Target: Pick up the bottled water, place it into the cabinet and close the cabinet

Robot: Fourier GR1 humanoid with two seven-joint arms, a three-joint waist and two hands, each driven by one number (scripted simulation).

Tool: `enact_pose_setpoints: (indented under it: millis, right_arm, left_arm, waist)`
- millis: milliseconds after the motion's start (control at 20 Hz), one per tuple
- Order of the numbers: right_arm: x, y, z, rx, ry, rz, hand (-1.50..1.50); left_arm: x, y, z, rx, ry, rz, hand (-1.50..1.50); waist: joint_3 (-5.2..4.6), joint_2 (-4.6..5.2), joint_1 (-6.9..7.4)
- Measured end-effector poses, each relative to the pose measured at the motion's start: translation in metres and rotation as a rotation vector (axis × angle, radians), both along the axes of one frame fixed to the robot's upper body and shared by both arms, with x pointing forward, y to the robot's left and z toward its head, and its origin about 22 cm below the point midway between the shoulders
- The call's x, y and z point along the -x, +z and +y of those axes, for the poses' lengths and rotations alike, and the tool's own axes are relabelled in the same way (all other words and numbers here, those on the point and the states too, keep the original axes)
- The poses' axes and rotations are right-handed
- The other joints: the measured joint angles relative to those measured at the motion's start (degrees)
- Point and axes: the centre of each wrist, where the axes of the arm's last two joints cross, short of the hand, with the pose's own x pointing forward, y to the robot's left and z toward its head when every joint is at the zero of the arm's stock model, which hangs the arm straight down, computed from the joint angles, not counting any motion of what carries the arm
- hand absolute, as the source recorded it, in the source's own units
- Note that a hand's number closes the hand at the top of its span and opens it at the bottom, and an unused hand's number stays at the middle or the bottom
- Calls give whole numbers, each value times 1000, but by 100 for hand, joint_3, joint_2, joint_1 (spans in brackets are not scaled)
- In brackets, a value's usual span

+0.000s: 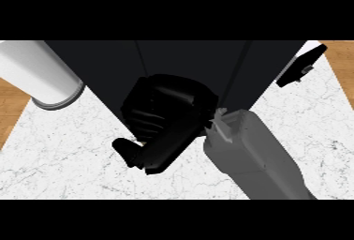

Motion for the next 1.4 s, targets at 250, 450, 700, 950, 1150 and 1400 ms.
enact_pose_setpoints:
  millis: [250,450,700,950,1150,1400]
  right_arm:
    - [-33,-7,-12,-14,-92,18,150]
    - [-48,-14,-15,-33,-115,-47,150]
    - [-57,-19,-12,-26,-110,-140,150]
    - [-59,-16,-1,-30,-118,-180,-150]
    - [-59,-12,4,-20,-151,-211,-150]
    - [-60,-9,7,-15,-183,-227,-150]
  left_arm:
    - [8,0,5,-3,17,7,-150]
    - [12,-2,7,-3,15,15,-150]
    - [5,-6,4,3,8,11,-150]
    - [3,-6,1,6,-5,10,-150]
    - [1,-9,-2,9,-9,11,-150]
    - [-4,-9,-4,1,-21,5,-150]
  waist:
    - [1,-1,-52]
    - [-13,-34,-49]
    - [-9,-69,-72]
    - [-26,-53,-34]
    - [-50,-21,-26]
    - [-57,-3,-11]
